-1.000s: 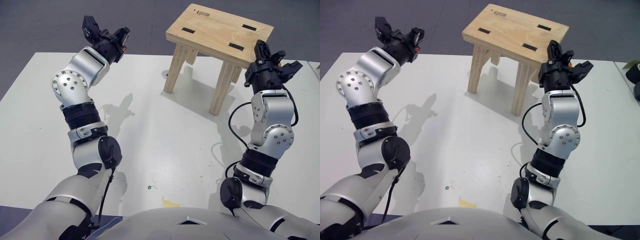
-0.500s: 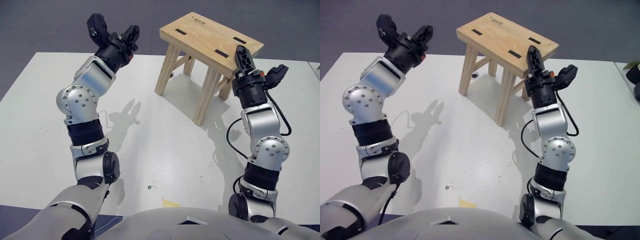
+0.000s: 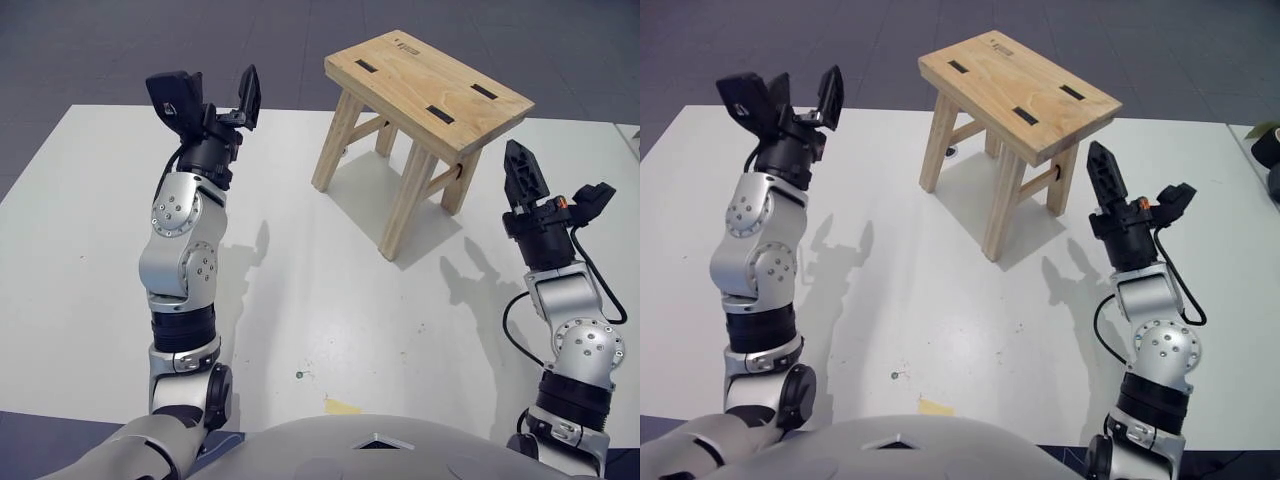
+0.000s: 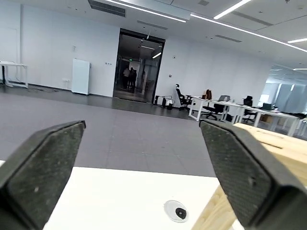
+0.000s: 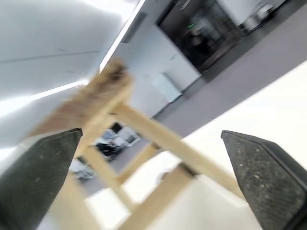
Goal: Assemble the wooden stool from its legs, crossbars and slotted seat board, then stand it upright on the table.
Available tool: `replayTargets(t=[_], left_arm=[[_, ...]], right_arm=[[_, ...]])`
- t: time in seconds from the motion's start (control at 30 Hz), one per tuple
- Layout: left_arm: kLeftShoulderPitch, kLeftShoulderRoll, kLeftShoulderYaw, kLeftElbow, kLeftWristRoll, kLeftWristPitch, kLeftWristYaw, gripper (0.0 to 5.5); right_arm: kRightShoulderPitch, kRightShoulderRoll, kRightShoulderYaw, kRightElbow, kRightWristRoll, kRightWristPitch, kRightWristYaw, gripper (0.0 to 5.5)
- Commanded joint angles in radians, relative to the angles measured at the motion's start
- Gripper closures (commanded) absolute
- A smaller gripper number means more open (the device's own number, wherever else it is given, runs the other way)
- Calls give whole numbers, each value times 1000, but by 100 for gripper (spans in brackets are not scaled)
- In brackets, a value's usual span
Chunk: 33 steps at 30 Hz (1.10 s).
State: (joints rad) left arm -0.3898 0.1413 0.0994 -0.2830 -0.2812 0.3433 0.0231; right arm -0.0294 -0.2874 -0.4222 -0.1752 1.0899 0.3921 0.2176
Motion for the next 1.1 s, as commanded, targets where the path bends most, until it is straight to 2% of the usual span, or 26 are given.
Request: replayTargets(t=[0.03, 0.07, 0.3, 0.57, 0.67, 0.8, 0.93, 1.1], left_arm=[[65, 3, -25, 38, 144, -90, 56, 28], [69, -9, -33, 49, 166, -99, 70, 14], [40, -48, -46, 98, 210, -143, 76, 14], [9, -66, -19, 135, 188, -168, 57, 14], [6, -66, -33, 150, 198, -172, 38, 14], [-10, -68, -29, 167, 201, -179, 32, 14], [5, -68, -34, 171, 214, -189, 22, 14], [4, -64, -30, 196, 221, -202, 20, 14]], right_arm=[[-92, -64, 91, 166, -422, -191, -82, 10], [-107, -63, 102, 184, -468, -208, -95, 10], [-196, -23, 133, 328, -683, -327, -146, 10], [-260, 31, 169, 446, -817, -418, -179, 10], [-282, 62, 212, 444, -825, -429, -132, 10], [-248, 73, 294, 357, -795, -398, 16, 10], [-210, 65, 251, 368, -790, -406, 25, 10], [-228, 75, 190, 433, -855, -482, -87, 10]])
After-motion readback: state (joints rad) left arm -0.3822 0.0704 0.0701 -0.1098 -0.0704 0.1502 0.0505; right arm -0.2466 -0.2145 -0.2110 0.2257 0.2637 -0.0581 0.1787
